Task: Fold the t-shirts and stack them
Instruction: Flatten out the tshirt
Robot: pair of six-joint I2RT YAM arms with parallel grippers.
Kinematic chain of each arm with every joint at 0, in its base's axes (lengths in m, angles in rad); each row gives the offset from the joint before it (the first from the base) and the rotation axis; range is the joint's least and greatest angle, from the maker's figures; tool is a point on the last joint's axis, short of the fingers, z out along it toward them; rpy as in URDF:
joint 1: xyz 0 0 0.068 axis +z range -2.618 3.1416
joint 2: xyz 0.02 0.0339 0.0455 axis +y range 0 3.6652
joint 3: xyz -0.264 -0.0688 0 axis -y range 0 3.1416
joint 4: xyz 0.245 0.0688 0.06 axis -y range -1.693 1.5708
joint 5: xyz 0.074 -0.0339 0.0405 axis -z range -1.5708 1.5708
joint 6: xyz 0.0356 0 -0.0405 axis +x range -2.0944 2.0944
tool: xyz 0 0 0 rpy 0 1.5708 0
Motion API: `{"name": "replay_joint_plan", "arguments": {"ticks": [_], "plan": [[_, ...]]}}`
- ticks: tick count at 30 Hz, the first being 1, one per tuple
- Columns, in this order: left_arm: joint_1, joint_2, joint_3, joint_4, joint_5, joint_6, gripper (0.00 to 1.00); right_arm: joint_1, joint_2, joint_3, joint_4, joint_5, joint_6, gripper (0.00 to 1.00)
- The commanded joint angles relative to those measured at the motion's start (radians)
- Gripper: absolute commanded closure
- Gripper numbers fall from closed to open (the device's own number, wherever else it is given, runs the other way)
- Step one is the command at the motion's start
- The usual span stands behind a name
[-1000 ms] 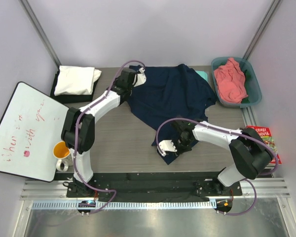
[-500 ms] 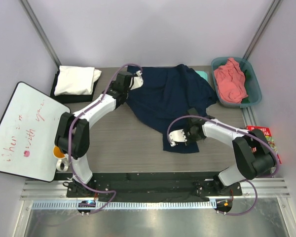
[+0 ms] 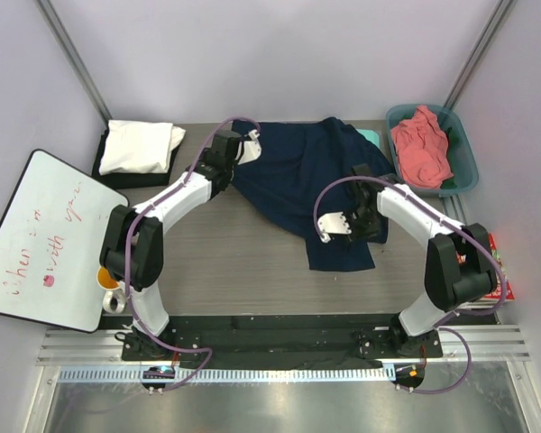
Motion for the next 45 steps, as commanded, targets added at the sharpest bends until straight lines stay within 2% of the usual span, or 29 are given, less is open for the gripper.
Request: {"name": "replay_joint_plan", "arguments": {"ticks": [1, 5, 8, 11, 12, 15, 17, 22, 33, 45], "plan": [[0.007, -0.016, 0.029, 0.040, -0.010, 0.022, 1.00, 0.001, -0.089, 0.027, -0.319, -0.118, -0.061, 0.53], [0.007, -0.004, 0.044, 0.040, -0.017, 0.017, 1.00, 0.019, -0.158, -0.087, -0.336, -0.130, -0.090, 0.50], [0.006, 0.003, 0.055, 0.038, -0.020, 0.017, 1.00, 0.034, -0.218, -0.203, -0.283, -0.156, -0.087, 0.46], [0.006, 0.007, 0.068, 0.031, -0.020, 0.016, 1.00, 0.050, -0.292, -0.337, -0.129, -0.153, -0.070, 0.43], [0.006, 0.009, 0.070, 0.025, -0.020, 0.016, 1.00, 0.051, -0.307, -0.398, -0.029, -0.148, -0.049, 0.43], [0.006, 0.010, 0.082, 0.015, -0.020, 0.017, 1.00, 0.051, -0.332, -0.469, 0.136, -0.138, 0.012, 0.43], [0.006, 0.009, 0.088, 0.009, -0.021, 0.020, 1.00, 0.051, -0.329, -0.495, 0.184, -0.139, 0.035, 0.44], [0.006, 0.009, 0.096, 0.006, -0.027, 0.019, 1.00, 0.051, -0.343, -0.520, 0.268, -0.159, 0.071, 0.44], [0.006, 0.024, 0.111, -0.003, -0.029, 0.020, 1.00, 0.051, -0.412, -0.486, 0.233, -0.217, 0.046, 0.45], [0.006, 0.045, 0.139, -0.009, -0.021, 0.030, 1.00, 0.051, -0.421, -0.500, 0.267, -0.227, 0.062, 0.48]]}}
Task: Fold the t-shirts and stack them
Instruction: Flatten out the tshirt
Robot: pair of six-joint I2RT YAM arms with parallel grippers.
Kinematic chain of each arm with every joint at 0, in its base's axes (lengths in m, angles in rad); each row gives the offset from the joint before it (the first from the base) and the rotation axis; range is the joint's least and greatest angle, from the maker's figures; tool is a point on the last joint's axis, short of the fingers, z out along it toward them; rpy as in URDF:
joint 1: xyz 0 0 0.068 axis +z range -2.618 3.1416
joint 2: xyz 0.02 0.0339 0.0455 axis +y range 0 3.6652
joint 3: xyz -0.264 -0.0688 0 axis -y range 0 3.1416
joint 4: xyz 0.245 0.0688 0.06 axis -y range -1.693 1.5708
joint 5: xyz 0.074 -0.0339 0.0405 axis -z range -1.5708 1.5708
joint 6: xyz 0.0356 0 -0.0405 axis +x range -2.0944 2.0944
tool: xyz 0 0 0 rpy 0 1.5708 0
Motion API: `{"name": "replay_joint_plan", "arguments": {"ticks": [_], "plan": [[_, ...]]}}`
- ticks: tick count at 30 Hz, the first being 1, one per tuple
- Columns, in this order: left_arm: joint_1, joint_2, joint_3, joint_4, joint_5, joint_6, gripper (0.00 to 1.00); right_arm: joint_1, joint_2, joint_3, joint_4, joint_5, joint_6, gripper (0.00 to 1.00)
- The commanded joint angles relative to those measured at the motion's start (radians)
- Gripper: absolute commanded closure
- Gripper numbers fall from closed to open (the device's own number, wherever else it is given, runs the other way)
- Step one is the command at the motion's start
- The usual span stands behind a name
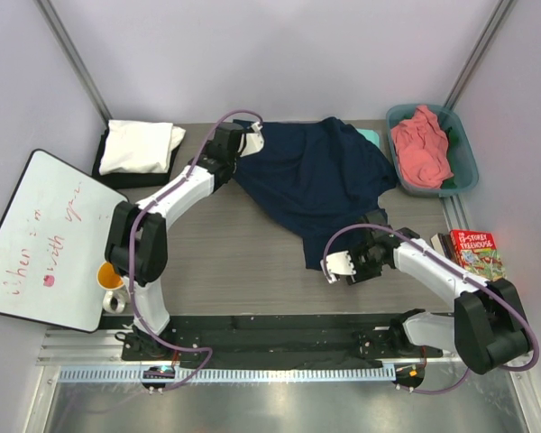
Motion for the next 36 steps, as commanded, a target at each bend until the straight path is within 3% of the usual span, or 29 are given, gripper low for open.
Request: {"name": "replay_joint_plan", "arguments": {"ticks": [1, 9, 16, 17, 18, 19, 26, 32, 36], "plan": [[0.006, 0.005, 0.046, 0.006, -0.018, 0.020, 1.00, 0.003, -0.030, -0.002, 0.029, -0.041, -0.007, 0.48], [0.006, 0.011, 0.056, 0.006, -0.016, 0.025, 1.00, 0.002, 0.074, -0.031, 0.058, 0.001, 0.001, 0.48], [0.006, 0.011, 0.052, 0.007, -0.018, 0.026, 1.00, 0.000, 0.180, -0.070, 0.179, 0.054, 0.016, 0.51], [0.006, 0.011, 0.053, 0.009, -0.018, 0.026, 1.00, 0.000, 0.194, -0.067, 0.181, 0.061, 0.022, 0.60], [0.006, 0.010, 0.052, 0.009, -0.018, 0.023, 1.00, 0.000, 0.210, -0.061, 0.181, 0.065, 0.024, 0.75], [0.006, 0.008, 0.052, 0.009, -0.018, 0.023, 1.00, 0.000, 0.233, -0.052, 0.188, 0.084, 0.027, 0.99], [0.009, -0.010, 0.041, 0.015, -0.019, 0.023, 1.00, -0.007, 0.197, 0.027, 0.191, 0.176, 0.045, 0.99], [0.019, -0.061, 0.030, 0.064, -0.016, 0.014, 1.00, -0.027, 0.125, 0.240, 0.201, 0.188, 0.062, 0.99], [0.030, -0.096, 0.078, 0.121, -0.035, 0.028, 1.00, -0.029, 0.086, 0.330, 0.323, 0.225, 0.049, 0.99]]}}
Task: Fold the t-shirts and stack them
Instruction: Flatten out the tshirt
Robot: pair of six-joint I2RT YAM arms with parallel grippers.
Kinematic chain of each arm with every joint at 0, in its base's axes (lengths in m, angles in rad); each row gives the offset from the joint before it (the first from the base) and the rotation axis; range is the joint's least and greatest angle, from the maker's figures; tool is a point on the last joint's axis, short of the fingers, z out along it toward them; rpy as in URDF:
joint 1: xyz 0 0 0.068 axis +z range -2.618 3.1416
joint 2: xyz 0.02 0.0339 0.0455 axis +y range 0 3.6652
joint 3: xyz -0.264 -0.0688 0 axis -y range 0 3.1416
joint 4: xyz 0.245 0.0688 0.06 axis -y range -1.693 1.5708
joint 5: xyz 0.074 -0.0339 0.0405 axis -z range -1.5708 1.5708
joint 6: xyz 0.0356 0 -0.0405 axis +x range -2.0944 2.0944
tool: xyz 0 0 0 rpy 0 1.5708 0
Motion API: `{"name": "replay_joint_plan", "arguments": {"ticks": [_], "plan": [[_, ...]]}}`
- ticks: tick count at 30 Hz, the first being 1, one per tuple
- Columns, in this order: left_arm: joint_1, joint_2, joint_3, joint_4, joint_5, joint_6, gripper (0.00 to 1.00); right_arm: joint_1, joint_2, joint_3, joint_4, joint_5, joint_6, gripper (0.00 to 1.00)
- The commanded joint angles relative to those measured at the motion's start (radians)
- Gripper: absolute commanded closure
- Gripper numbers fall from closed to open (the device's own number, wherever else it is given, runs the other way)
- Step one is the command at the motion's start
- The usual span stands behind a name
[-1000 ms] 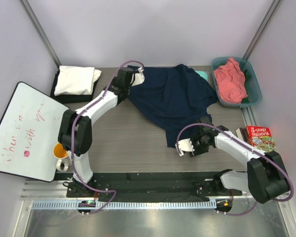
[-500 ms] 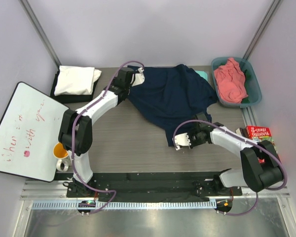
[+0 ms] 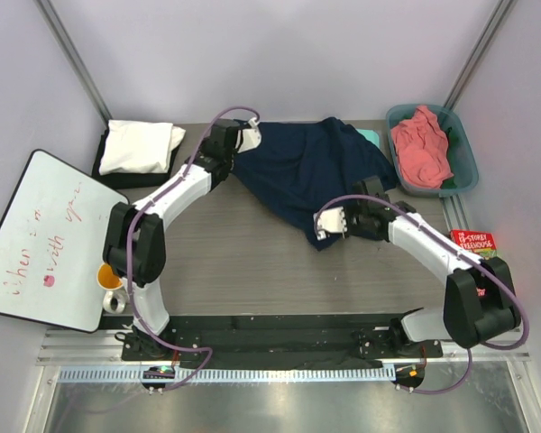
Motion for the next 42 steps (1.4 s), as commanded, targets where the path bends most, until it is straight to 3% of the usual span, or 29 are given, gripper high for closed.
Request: {"name": "replay_joint_plan", "arguments": {"ticks": [1, 4, 9, 18, 21, 24, 31, 36, 42], "plan": [[0.022, -0.099, 0.106, 0.104, -0.040, 0.019, 1.00, -0.006, -0.072, 0.132, 0.223, 0.053, -0.003, 0.99], [0.026, -0.118, 0.170, 0.109, -0.052, 0.042, 1.00, -0.009, -0.043, 0.175, 0.407, 0.132, -0.013, 0.99], [0.046, -0.164, 0.175, 0.319, -0.034, 0.230, 1.00, -0.033, 0.026, 0.279, 0.691, 0.182, -0.039, 0.99], [0.081, -0.216, 0.302, 0.436, -0.009, 0.338, 1.00, -0.102, 0.127, 0.560, 0.941, 0.297, -0.038, 0.99], [0.083, -0.292, 0.278, 0.387, 0.026, 0.285, 1.00, -0.108, 0.108, 0.621, 0.922, 0.315, -0.027, 0.99], [0.082, -0.407, 0.212, 0.238, 0.072, 0.222, 1.00, -0.119, 0.049, 0.652, 0.869, 0.301, -0.009, 0.99], [0.082, -0.776, -0.073, -0.188, 0.375, 0.120, 1.00, -0.122, -0.142, 0.646, 0.710, 0.284, 0.046, 0.99], [0.080, -0.975, -0.130, -0.276, 0.584, 0.083, 1.00, -0.121, -0.280, 0.659, 0.707, 0.274, 0.046, 0.99], [0.080, -1.033, -0.026, -0.244, 0.627, 0.056, 1.00, -0.121, -0.322, 0.807, 0.598, 0.208, 0.092, 0.99]]}}
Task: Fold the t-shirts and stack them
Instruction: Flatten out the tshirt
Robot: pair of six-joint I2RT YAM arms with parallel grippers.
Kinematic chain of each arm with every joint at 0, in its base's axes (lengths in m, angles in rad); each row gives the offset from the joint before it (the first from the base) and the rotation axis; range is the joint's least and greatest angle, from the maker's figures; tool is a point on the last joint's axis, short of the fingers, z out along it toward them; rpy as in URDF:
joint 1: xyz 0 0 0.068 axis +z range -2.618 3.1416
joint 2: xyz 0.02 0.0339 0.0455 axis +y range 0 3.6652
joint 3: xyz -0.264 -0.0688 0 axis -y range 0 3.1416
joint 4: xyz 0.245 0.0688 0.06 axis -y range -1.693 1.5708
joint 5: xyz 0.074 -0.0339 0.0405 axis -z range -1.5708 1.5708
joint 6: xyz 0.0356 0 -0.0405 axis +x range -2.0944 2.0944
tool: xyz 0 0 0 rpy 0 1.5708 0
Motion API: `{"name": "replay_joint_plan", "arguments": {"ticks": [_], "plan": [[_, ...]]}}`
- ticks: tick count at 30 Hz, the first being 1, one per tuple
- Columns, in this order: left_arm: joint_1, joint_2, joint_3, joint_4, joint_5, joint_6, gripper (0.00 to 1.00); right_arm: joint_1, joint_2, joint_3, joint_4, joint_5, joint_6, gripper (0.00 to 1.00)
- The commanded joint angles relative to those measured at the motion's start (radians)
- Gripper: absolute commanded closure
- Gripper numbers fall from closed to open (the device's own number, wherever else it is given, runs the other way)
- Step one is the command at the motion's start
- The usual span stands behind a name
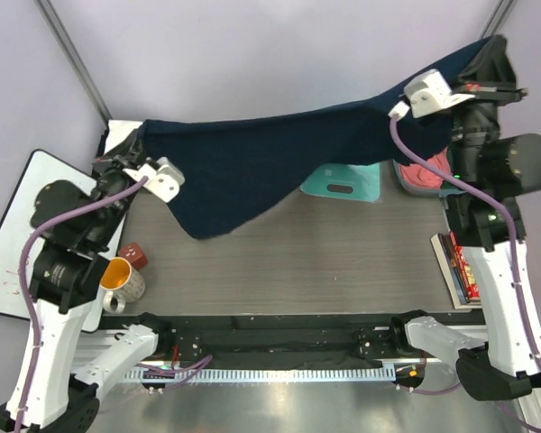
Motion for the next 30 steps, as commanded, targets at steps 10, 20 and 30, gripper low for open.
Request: {"name": "replay_joint_plan", "arguments": {"ticks": [10, 20, 30], "plan": [[0.003, 0.116, 0.163, 0.318, 0.007, 0.118, 1.00, -0.007, 0.094, 0.324, -0.143, -0.139, 0.120, 0.99], [0.073, 0.366, 0.110, 0.377, -0.050, 0.215, 1.00, -0.044, 0.291, 0.214, -0.058, -0.214, 0.091, 0.99], [0.111, 0.762, 0.404, 0.694, -0.171, 0.319, 1.00, -0.104, 0.602, 0.405, 0.181, -0.218, 0.053, 0.99]]}}
